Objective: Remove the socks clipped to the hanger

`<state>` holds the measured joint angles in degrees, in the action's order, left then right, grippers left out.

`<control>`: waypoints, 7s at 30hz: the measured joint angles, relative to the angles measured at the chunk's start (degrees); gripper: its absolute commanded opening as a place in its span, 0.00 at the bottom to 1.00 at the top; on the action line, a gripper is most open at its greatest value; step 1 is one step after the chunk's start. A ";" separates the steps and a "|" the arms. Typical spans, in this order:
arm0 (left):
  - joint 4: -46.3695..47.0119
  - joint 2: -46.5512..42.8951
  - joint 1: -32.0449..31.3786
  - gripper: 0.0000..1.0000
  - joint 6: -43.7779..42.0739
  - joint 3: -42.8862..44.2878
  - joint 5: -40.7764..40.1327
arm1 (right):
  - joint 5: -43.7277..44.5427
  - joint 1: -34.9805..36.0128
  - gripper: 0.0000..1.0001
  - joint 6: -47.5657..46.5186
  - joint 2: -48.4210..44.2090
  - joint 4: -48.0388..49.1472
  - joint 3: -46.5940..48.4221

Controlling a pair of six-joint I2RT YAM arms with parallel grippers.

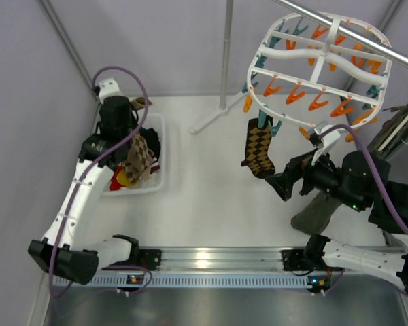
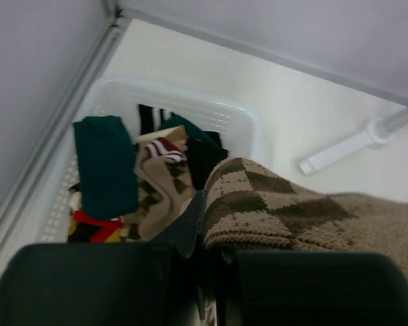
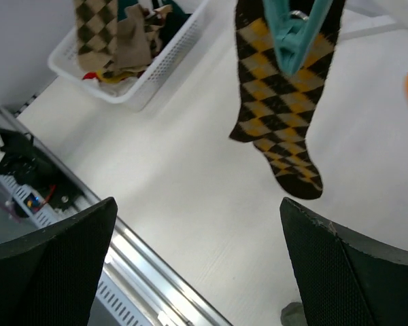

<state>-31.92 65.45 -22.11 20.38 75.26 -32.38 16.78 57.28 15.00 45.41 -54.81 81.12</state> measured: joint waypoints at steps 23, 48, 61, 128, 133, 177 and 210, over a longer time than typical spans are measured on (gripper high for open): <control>-12.31 46.93 20.50 0.62 -2.21 14.88 23.96 | -20.87 0.00 0.99 -0.35 -16.22 17.53 -20.57; 20.87 3.23 0.44 0.98 -2.73 -5.46 57.33 | 0.09 0.00 0.99 3.56 -28.24 21.79 -27.76; 50.90 20.48 -13.64 0.98 -7.21 -12.09 50.69 | 0.61 0.00 1.00 5.60 -30.73 20.44 -26.67; 61.07 11.43 -35.63 0.00 -17.79 -17.49 21.53 | -6.82 0.00 0.99 1.75 -17.38 22.23 -10.49; 60.94 16.72 -46.12 0.00 -24.33 -13.68 12.22 | -2.32 0.00 1.00 2.64 -13.97 18.38 -2.93; 61.48 57.96 -62.36 0.00 -67.45 26.32 -22.80 | 34.69 0.00 0.63 9.22 15.47 -21.59 24.96; 61.64 56.06 -61.11 0.00 -61.11 18.34 -21.49 | 46.66 0.00 0.44 9.62 16.02 -21.86 16.31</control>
<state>29.71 121.51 -83.22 -40.73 93.60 -53.87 63.44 57.28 24.62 61.43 -76.66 97.43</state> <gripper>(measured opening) 0.029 0.322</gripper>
